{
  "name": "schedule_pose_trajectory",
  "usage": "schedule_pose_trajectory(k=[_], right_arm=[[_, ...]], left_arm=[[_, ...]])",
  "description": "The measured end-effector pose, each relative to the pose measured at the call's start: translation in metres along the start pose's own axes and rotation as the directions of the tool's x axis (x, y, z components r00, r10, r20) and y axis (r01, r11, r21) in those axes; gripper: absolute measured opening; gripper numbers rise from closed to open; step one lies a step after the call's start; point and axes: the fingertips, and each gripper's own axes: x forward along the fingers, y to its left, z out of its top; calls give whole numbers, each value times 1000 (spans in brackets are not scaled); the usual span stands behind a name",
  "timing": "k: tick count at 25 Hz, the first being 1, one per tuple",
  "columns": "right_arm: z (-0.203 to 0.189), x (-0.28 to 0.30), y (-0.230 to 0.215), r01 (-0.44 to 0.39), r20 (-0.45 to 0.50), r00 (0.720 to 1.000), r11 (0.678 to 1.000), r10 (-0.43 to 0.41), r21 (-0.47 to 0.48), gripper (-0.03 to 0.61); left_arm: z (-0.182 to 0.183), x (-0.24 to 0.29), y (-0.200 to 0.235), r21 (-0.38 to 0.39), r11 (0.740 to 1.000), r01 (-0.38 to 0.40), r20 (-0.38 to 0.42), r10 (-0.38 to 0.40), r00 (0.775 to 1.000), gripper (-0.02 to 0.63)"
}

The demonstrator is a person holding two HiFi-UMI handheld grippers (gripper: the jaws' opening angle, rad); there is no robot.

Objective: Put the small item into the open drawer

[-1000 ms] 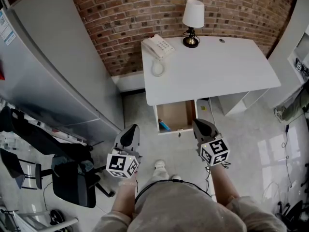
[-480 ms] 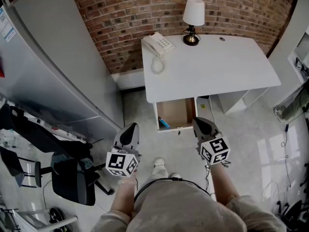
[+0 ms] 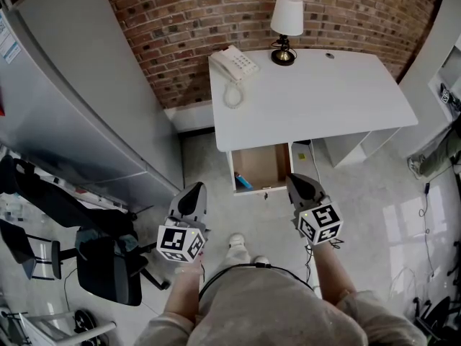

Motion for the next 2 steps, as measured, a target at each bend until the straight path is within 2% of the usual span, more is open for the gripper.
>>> schedule_pose_trajectory(k=[2], right_arm=[[1, 0, -1, 0, 2, 1000, 1000, 0, 1, 5]], left_arm=[[0, 1, 0, 1, 1000, 0, -2, 0, 1000, 6]])
